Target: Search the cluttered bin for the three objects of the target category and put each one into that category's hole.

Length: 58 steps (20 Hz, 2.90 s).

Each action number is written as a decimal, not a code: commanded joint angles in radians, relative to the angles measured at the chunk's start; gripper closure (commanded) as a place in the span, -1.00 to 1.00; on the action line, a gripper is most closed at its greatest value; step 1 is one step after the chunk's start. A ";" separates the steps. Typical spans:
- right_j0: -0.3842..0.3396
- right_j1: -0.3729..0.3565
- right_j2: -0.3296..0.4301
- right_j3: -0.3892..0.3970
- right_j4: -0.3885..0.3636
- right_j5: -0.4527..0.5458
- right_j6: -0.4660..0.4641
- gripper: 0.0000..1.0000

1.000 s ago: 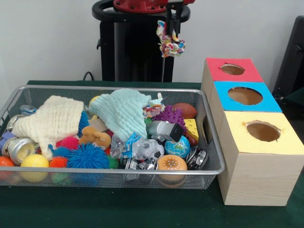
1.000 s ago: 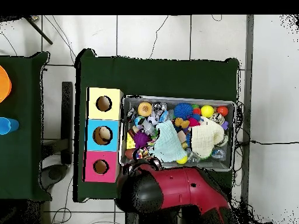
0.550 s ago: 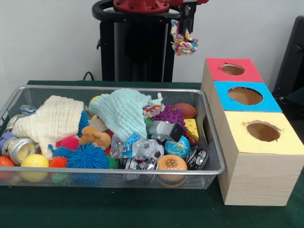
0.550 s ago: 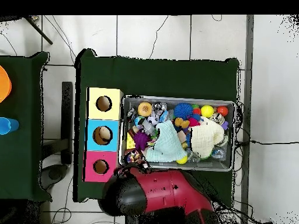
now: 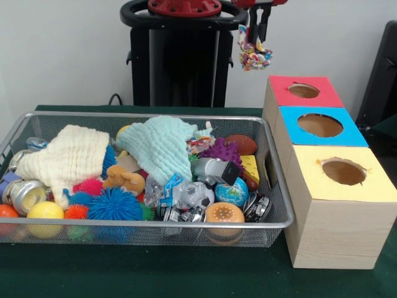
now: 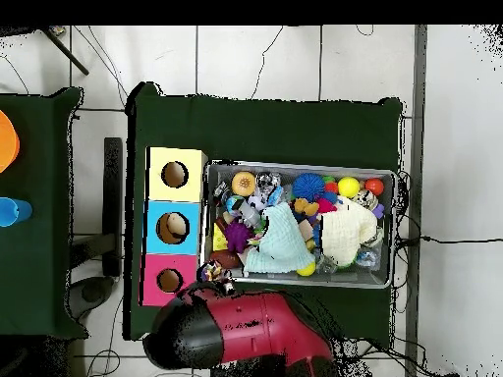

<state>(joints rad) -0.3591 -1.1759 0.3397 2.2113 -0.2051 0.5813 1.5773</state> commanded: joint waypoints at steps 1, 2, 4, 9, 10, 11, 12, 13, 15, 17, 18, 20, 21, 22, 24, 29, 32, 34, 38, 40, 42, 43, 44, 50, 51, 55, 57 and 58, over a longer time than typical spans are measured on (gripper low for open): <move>0.068 0.042 -0.080 -0.017 0.068 0.002 0.298 1.00; 0.084 0.043 -0.090 -0.020 0.071 0.003 0.307 1.00; 0.115 0.043 -0.106 -0.029 0.079 0.007 0.321 1.00; 0.188 0.070 -0.138 -0.088 0.103 0.044 0.343 1.00; 0.203 0.078 -0.143 -0.102 0.106 0.049 0.350 1.00; 0.215 0.084 -0.149 -0.112 0.110 0.054 0.357 1.00; 0.229 0.089 -0.156 -0.123 0.113 0.060 0.364 1.00; 0.243 0.094 -0.163 -0.134 0.116 0.067 0.371 1.00; 0.261 0.100 -0.176 -0.149 0.119 0.076 0.380 1.00; 0.277 0.107 -0.185 -0.165 0.123 0.087 0.385 1.00; 0.283 0.111 -0.189 -0.172 0.124 0.092 0.385 1.00; 0.292 0.119 -0.194 -0.187 0.126 0.099 0.384 1.00; 0.296 0.124 -0.197 -0.195 0.127 0.102 0.384 1.00; 0.301 0.130 -0.200 -0.202 0.127 0.103 0.386 1.00; 0.310 0.146 -0.206 -0.219 0.128 0.102 0.389 1.00; 0.341 0.186 -0.231 -0.261 0.135 0.095 0.404 1.00; 0.347 0.197 -0.241 -0.268 0.148 0.089 0.404 1.00; 0.349 0.202 -0.247 -0.270 0.156 0.085 0.400 1.00; 0.355 0.208 -0.257 -0.277 0.165 0.083 0.393 1.00; 0.360 0.214 -0.261 -0.283 0.169 0.080 0.392 1.00; 0.364 0.220 -0.265 -0.292 0.172 0.078 0.389 1.00; 0.367 0.225 -0.266 -0.299 0.172 0.080 0.387 1.00; 0.369 0.231 -0.268 -0.311 0.171 0.085 0.386 1.00; 0.385 0.268 -0.273 -0.380 0.171 0.127 0.376 1.00; 0.389 0.271 -0.276 -0.389 0.168 0.133 0.375 1.00; 0.404 0.269 -0.285 -0.413 0.148 0.143 0.354 1.00; 0.410 0.269 -0.290 -0.429 0.139 0.150 0.346 1.00; 0.412 0.271 -0.292 -0.435 0.139 0.152 0.344 1.00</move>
<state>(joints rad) 0.0499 -0.9373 0.0598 1.8717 -0.0782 0.6164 1.7420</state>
